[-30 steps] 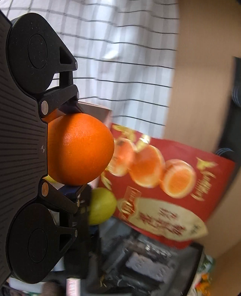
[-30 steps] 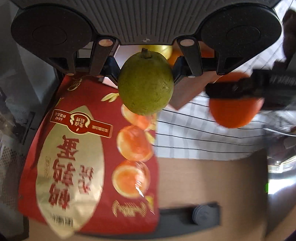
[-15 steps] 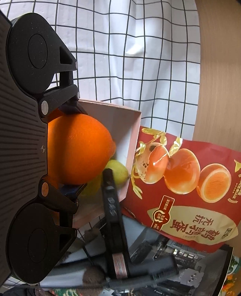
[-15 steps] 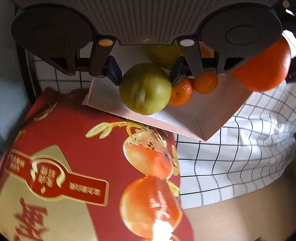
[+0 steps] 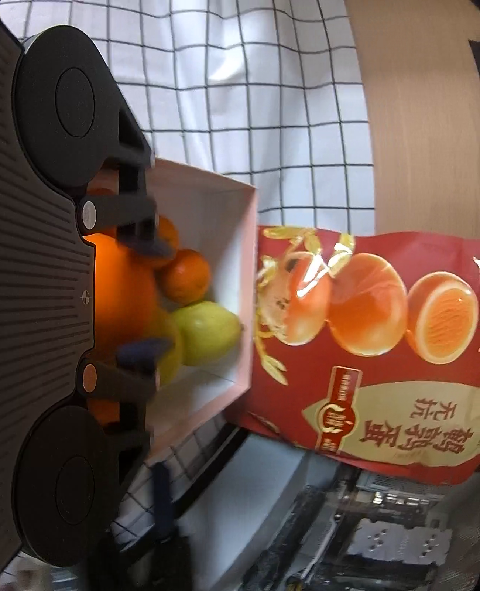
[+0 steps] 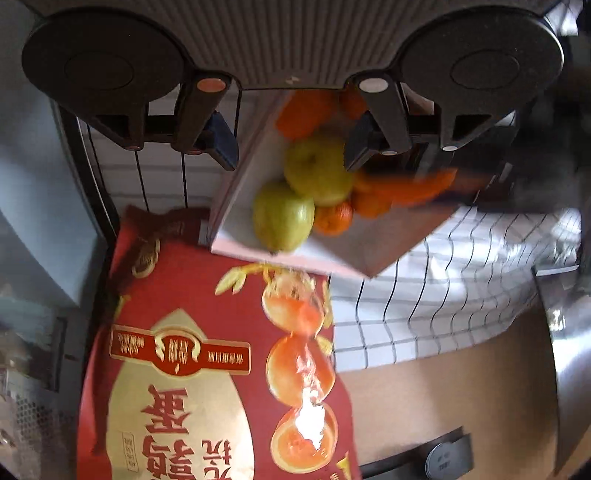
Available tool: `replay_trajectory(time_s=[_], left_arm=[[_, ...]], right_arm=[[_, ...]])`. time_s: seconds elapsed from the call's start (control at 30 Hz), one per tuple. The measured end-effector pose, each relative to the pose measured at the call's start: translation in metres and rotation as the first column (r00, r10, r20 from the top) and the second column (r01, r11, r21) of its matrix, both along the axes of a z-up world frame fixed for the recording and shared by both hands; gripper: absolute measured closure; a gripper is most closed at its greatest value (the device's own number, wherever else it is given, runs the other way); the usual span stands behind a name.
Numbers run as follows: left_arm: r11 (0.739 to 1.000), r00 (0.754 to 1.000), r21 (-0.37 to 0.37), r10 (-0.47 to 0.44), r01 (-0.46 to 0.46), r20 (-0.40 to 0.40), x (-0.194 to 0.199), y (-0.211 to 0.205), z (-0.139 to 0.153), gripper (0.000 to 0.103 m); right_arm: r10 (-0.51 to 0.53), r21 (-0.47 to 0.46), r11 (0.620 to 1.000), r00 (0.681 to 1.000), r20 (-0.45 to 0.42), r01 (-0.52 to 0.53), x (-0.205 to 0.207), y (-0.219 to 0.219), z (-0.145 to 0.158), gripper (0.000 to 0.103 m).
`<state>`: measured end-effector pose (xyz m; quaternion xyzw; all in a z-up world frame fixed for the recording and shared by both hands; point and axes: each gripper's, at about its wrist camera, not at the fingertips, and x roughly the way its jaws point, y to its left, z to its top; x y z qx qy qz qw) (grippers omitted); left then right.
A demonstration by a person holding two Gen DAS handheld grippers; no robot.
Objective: Organize fruits
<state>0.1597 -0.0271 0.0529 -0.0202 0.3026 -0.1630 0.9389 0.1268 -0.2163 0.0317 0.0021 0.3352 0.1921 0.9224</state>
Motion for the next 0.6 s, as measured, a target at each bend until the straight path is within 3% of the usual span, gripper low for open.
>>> replay_trajectory(time_s=[0.13,0.2,0.33,0.4,0.57,0.6], left_arm=[[0.996,1.0,-0.081,-0.03,0.03,0.002,-0.008,0.011,0.008,0.061],[0.996,0.999,-0.085,-0.03,0.032,0.028,-0.022,0.021,0.013,0.061],[0.997,0.996,-0.063,0.041,-0.036,0.085,-0.063,0.046,0.015,0.061],[0.994,0.99,-0.069,0.094,-0.088,0.1,-0.085,0.06,0.01,0.061],[0.983,0.983,-0.061,0.178,-0.175,0.046,-0.12,0.081,-0.006,0.061],[0.982,0.982,-0.042,0.186,-0.184,0.028,-0.125,0.081,-0.01,0.061]], right_arm=[[0.021,-0.042,0.999,0.999,0.044,-0.019,-0.021,-0.001,0.003,0.039],[0.032,-0.061,0.998,0.998,0.063,-0.028,-0.033,-0.002,0.006,0.039],[0.06,-0.052,0.997,0.995,0.073,-0.056,-0.057,0.0,0.005,0.038],[0.08,-0.092,0.993,0.993,0.091,-0.071,-0.069,0.006,-0.002,0.038],[-0.01,-0.224,0.974,0.994,0.113,0.036,-0.072,0.013,-0.028,0.038],[-0.042,-0.232,0.97,0.992,0.116,0.068,-0.069,0.01,-0.031,0.031]])
